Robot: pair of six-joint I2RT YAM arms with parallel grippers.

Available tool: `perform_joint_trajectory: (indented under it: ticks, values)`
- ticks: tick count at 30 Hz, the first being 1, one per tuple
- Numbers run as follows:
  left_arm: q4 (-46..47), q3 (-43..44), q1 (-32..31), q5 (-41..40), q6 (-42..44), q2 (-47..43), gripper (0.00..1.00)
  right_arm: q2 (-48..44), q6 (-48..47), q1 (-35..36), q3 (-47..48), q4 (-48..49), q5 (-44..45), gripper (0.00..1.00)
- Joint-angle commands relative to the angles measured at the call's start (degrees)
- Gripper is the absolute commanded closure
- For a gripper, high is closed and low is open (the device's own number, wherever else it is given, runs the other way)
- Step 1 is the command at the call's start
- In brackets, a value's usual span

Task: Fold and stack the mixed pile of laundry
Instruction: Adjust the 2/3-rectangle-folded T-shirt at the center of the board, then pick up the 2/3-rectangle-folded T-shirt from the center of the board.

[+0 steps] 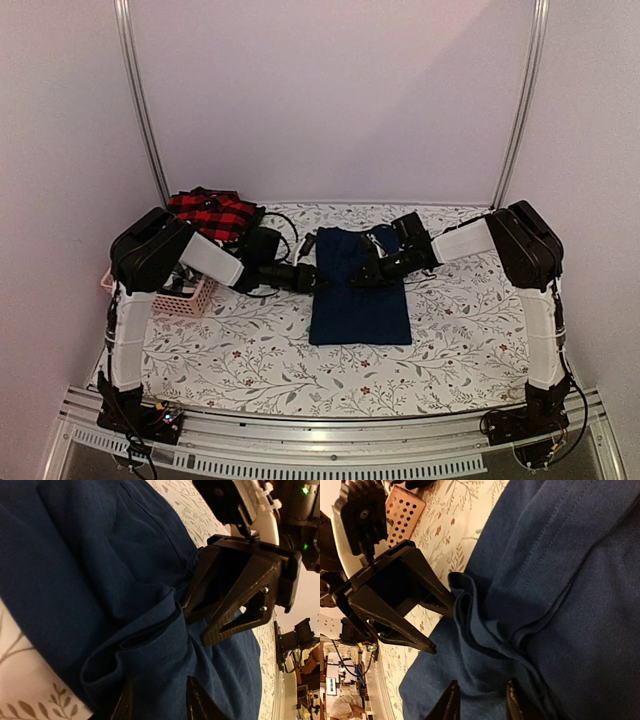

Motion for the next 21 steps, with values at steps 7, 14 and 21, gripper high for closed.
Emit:
perform_joint_trajectory:
  ticks: [7, 14, 21]
  values:
    - [-1.19, -8.95, 3.93, -2.82, 3.57, -12.88, 0.40, -10.94, -1.18, -1.43, -7.94, -0.50, 0.17, 0.41]
    - [-4.24, -21.16, 0.80, -3.54, 3.17, -24.04, 0.38, -30.03, 3.47, 0.60, -26.92, 3.18, -0.84, 0.41]
    - [1.53, -18.94, -11.74, 1.45, -0.87, -20.99, 0.39, -28.39, 12.54, 5.43, -32.45, 16.09, -3.98, 0.45]
